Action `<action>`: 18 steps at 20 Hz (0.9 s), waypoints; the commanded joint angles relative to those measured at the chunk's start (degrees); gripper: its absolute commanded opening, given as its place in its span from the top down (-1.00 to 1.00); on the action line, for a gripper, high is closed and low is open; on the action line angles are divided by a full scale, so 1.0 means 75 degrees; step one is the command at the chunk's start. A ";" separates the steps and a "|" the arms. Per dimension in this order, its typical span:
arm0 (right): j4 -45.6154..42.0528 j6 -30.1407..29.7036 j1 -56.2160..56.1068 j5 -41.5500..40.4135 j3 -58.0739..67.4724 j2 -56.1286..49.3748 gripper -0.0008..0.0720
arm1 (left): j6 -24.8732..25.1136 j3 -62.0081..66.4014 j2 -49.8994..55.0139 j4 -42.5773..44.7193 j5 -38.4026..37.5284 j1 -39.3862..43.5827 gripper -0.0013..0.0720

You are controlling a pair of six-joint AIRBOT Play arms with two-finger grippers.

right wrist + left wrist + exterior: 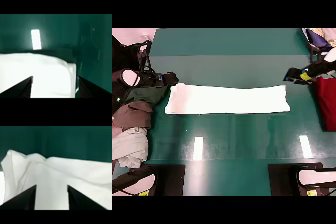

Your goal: Fold the shirts.

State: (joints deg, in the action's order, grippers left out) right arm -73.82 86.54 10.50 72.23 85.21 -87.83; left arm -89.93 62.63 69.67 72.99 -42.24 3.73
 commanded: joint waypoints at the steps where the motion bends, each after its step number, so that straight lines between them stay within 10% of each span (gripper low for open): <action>1: 0.1644 -0.1405 0.1075 0.0833 -0.0557 -0.0044 -0.65 | -0.0006 0.0149 0.0006 -0.0012 -0.1145 -0.0009 0.57; 2: 0.2014 -0.1574 0.1411 0.0868 -0.0828 -0.0137 -0.65 | 0.0023 0.0149 0.0006 -0.0015 -0.1364 -0.0009 0.86; 13: 0.2914 -0.2585 0.1932 0.1306 -0.1326 -0.2057 -0.44 | 0.0041 0.0149 0.0012 -0.0376 -0.1923 0.0032 0.89; 16: 0.3022 -0.2734 0.1431 0.1148 -0.1329 -0.2253 -0.16 | 0.0026 0.0149 0.0012 -0.0504 -0.1979 0.0032 0.89; 18: 0.3439 -0.3013 0.1195 0.1014 -0.1323 -0.2218 0.39 | 0.0035 0.0149 0.0012 -0.0720 -0.1996 0.0032 0.89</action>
State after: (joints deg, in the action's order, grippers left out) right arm -50.28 66.41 22.00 81.87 75.37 -103.66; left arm -89.69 63.68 69.73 69.38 -56.75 3.95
